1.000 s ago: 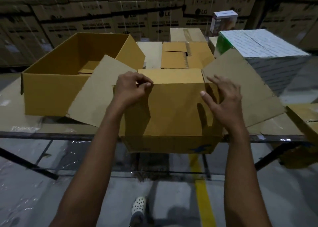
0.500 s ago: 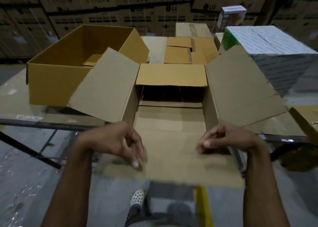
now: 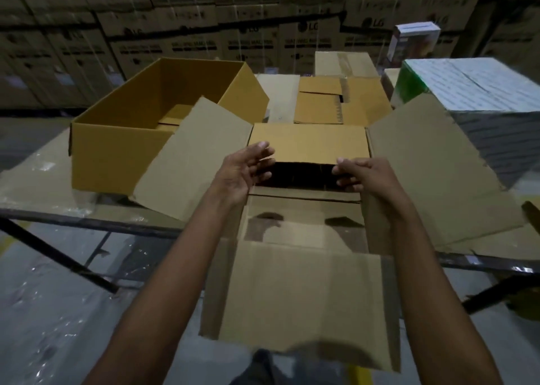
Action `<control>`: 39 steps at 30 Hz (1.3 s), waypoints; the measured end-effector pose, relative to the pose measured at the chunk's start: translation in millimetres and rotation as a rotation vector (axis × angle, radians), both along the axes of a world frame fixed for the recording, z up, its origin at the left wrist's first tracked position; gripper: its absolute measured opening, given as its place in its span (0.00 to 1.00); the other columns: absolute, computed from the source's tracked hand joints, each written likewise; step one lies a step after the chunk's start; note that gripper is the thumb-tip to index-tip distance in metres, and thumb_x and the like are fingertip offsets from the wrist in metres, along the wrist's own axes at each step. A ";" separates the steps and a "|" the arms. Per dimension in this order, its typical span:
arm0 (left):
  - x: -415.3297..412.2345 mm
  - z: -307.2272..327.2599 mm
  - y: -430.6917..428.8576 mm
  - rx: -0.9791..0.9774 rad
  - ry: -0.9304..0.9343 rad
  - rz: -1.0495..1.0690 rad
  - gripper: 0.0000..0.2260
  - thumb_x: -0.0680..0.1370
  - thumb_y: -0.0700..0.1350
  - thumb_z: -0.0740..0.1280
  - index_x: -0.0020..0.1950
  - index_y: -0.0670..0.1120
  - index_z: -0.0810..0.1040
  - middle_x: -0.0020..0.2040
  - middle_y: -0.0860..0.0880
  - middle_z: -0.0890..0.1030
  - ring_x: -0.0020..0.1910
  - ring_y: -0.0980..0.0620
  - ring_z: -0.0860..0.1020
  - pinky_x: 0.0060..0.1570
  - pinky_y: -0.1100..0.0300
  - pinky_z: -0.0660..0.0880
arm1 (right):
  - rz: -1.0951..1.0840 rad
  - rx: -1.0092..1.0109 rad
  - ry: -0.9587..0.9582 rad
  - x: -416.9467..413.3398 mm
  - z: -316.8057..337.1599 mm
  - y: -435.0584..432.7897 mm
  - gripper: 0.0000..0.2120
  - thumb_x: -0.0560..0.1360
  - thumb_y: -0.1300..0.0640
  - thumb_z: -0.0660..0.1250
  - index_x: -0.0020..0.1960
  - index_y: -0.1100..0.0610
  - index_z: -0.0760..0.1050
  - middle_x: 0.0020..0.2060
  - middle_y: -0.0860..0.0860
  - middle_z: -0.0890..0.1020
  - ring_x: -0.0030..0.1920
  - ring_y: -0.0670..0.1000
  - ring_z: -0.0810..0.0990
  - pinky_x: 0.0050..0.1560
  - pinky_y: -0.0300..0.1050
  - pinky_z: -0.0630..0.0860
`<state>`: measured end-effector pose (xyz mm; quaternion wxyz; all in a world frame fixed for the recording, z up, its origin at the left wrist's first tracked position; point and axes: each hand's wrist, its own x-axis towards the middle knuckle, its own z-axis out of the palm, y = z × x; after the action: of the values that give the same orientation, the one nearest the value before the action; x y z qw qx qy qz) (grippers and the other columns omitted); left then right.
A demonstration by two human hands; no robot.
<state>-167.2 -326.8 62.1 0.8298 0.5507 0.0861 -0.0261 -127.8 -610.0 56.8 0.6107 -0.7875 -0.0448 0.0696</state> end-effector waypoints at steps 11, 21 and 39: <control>134.4 -48.9 -7.6 -0.186 0.493 0.205 0.21 0.83 0.46 0.68 0.73 0.38 0.70 0.71 0.38 0.75 0.64 0.43 0.78 0.45 0.52 0.78 | -0.395 0.262 0.288 110.2 -53.9 45.5 0.17 0.81 0.54 0.70 0.69 0.53 0.78 0.63 0.52 0.82 0.60 0.54 0.82 0.56 0.50 0.83; 268.7 -4.6 19.1 0.957 -0.269 0.233 0.26 0.82 0.51 0.69 0.79 0.60 0.66 0.82 0.50 0.62 0.81 0.45 0.60 0.75 0.42 0.60 | -0.249 -0.154 -0.259 256.1 17.3 50.4 0.34 0.79 0.49 0.73 0.80 0.38 0.62 0.80 0.49 0.66 0.79 0.53 0.65 0.75 0.59 0.70; 224.3 -13.7 34.1 0.918 -0.242 -0.014 0.27 0.82 0.57 0.67 0.80 0.52 0.67 0.77 0.48 0.72 0.74 0.52 0.70 0.71 0.52 0.70 | -0.094 -0.500 -0.257 225.0 -18.2 58.6 0.23 0.80 0.46 0.71 0.74 0.44 0.74 0.79 0.53 0.67 0.80 0.55 0.61 0.79 0.60 0.61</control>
<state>57.1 -292.7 48.4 0.5044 0.8603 -0.0124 0.0731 97.2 -551.4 38.6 0.3896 -0.9172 -0.0668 -0.0502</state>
